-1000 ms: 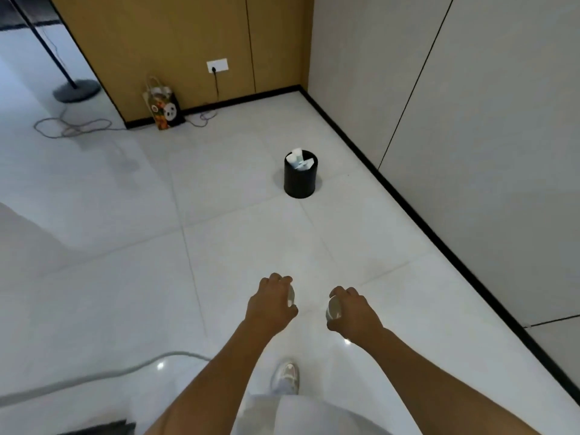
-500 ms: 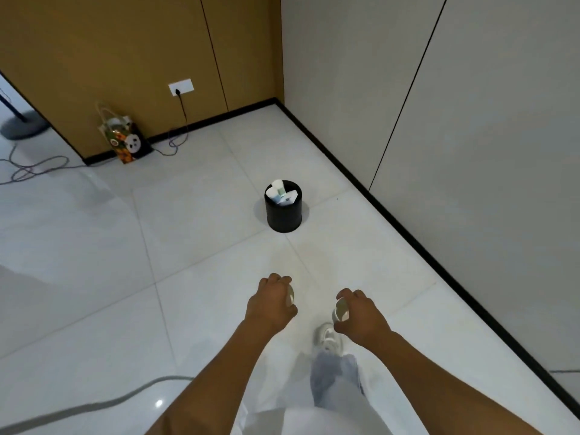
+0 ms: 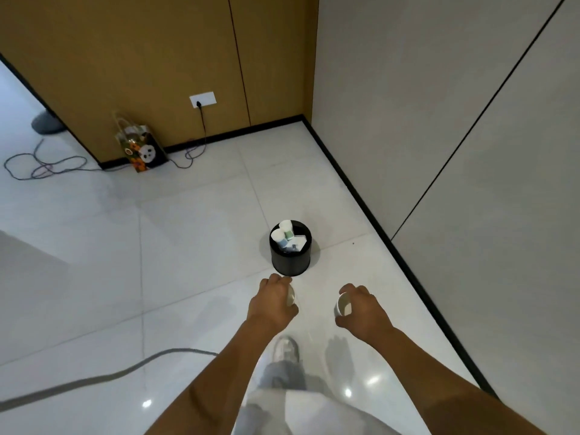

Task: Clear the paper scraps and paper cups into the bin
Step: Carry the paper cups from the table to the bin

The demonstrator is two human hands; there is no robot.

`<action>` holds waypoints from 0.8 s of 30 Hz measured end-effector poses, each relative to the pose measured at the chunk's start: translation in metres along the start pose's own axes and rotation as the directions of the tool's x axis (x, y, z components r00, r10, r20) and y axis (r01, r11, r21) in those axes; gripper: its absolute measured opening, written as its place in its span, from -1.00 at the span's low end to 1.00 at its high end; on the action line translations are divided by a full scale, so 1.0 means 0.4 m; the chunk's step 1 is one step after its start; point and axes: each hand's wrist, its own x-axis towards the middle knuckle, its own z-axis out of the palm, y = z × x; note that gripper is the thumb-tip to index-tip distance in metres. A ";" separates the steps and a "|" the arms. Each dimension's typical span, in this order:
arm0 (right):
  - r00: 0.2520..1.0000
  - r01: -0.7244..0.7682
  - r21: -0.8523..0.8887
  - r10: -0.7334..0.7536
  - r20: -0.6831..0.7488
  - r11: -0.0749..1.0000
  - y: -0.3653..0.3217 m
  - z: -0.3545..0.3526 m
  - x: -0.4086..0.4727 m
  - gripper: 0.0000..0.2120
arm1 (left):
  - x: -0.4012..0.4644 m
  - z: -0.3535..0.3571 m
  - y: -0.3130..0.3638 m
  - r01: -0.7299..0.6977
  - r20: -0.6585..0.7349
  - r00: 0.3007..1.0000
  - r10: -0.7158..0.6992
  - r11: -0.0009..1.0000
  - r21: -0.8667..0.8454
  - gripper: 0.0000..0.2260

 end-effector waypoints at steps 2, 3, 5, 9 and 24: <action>1.000 0.002 -0.014 -0.002 0.013 1.000 -0.016 -0.034 0.094 -0.50 | 0.094 -0.026 0.006 0.009 0.003 1.000 -0.009 1.000 -0.005 -0.52; 1.000 0.004 -0.017 -0.004 0.016 1.000 -0.025 -0.051 0.143 -0.49 | 0.144 -0.040 0.007 0.011 0.003 1.000 -0.011 1.000 -0.009 -0.52; 1.000 0.011 -0.018 -0.011 0.024 1.000 -0.047 -0.080 0.246 -0.49 | 0.248 -0.073 0.007 0.016 -0.007 1.000 -0.016 1.000 -0.010 -0.53; 0.999 0.020 -0.024 -0.019 0.050 1.000 -0.112 -0.144 0.465 -0.45 | 0.457 -0.148 -0.005 0.038 -0.041 0.998 -0.040 0.998 -0.042 -0.55; 0.960 0.165 -0.078 -0.142 0.240 0.983 -0.336 -0.279 1.084 -0.51 | 0.951 -0.303 -0.108 0.318 0.010 0.946 -0.324 0.924 -0.214 -0.48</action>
